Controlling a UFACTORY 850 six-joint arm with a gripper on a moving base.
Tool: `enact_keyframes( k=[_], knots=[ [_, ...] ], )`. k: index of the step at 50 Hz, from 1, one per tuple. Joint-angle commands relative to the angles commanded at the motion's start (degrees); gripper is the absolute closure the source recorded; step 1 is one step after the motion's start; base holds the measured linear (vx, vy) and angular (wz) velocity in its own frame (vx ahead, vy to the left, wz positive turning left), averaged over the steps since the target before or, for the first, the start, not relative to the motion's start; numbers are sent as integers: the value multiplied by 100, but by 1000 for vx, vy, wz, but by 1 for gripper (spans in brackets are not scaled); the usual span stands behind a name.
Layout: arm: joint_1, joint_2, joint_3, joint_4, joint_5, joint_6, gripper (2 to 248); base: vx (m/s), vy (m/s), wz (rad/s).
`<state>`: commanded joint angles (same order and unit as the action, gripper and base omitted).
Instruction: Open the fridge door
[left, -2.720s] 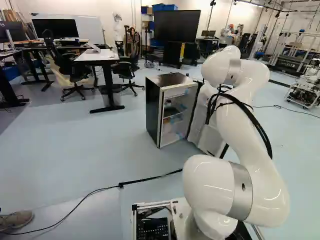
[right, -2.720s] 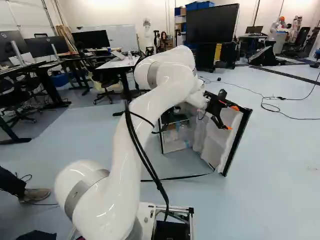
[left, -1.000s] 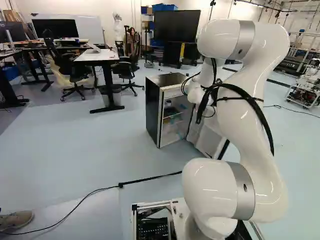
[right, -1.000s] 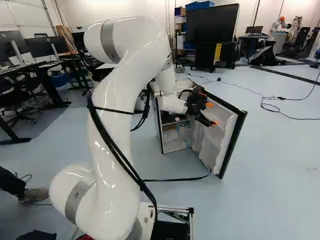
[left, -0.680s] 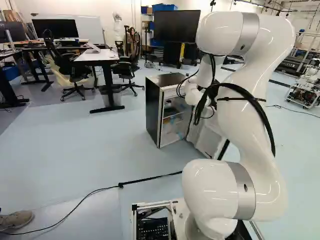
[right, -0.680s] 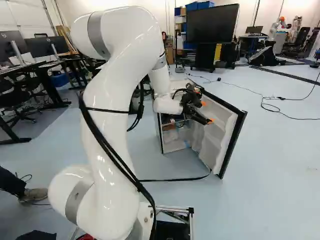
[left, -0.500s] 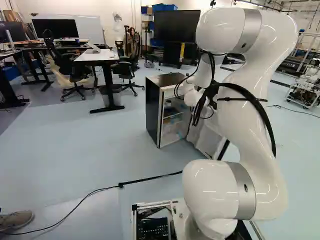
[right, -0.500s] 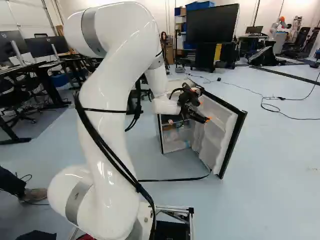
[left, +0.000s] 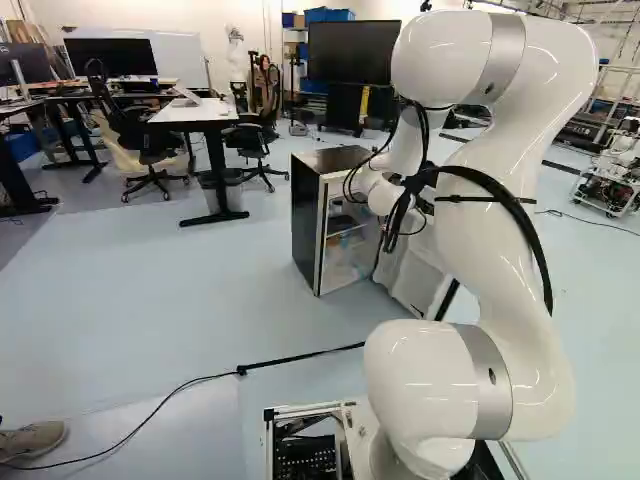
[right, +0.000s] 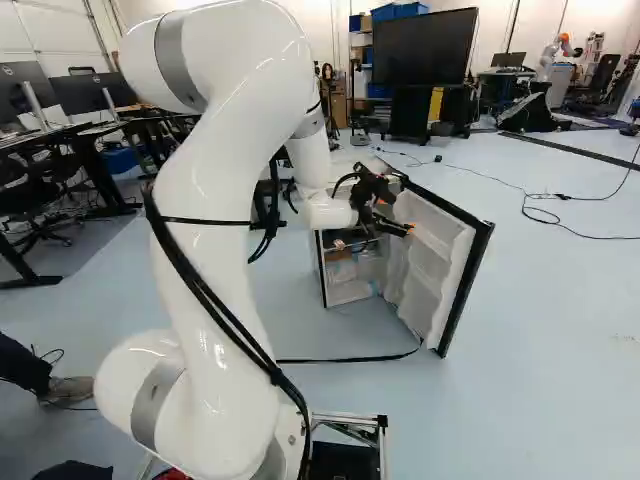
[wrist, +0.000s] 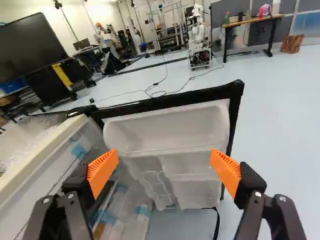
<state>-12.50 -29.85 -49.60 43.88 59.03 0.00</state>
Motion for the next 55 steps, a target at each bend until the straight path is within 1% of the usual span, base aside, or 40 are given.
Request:
enact_keyframes(
  k=[18,38,44,55],
  knots=[
    [0,0,0,-844,-59,0,3,0,0,0],
    [0,0,0,-1747,-569,0,3,0,0,0],
    [0,0,0,-1875,-658,0,3,0,0,0],
    [5,19,18,-1902,-670,0,3,0,0,0]
  ],
)
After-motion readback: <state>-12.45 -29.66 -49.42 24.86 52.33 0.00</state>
